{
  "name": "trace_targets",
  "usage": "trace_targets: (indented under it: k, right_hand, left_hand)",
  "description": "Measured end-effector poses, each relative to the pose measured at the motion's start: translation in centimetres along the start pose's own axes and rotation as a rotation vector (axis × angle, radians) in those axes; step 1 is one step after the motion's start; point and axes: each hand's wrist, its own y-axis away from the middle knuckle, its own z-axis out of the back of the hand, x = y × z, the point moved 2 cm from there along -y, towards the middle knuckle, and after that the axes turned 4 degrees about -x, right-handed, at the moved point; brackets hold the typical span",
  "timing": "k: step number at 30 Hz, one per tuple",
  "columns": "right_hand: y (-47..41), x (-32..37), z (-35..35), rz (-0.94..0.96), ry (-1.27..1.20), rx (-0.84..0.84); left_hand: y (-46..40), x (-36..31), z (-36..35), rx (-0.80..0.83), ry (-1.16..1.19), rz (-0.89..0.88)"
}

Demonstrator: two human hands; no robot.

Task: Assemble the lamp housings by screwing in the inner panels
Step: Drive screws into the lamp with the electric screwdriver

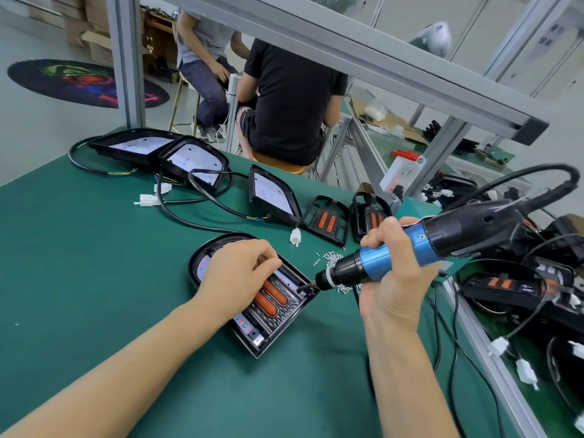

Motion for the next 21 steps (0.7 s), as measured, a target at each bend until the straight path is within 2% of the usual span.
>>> trace_targets:
  k: [4,9,15,21]
  right_hand:
    - [0.0,0.8,1.0,0.009,-0.054,-0.143]
    - [0.3,3.0,3.9,0.079,-0.141,-0.330]
    - [2.5,3.9,7.6,0.094,-0.143,-0.498]
    - [2.7,4.5,8.2,0.099,-0.131,-0.687]
  left_hand:
    - [0.0,-0.2,0.2,0.016,0.138,0.044]
    - [-2.3,-1.8,0.6,-0.105,-0.058,-0.076]
    - [-6.6,-4.7,-3.9,0.171,-0.274,-0.131]
    - [-8.4,-4.7,-9.1,0.404,-0.625,-0.170]
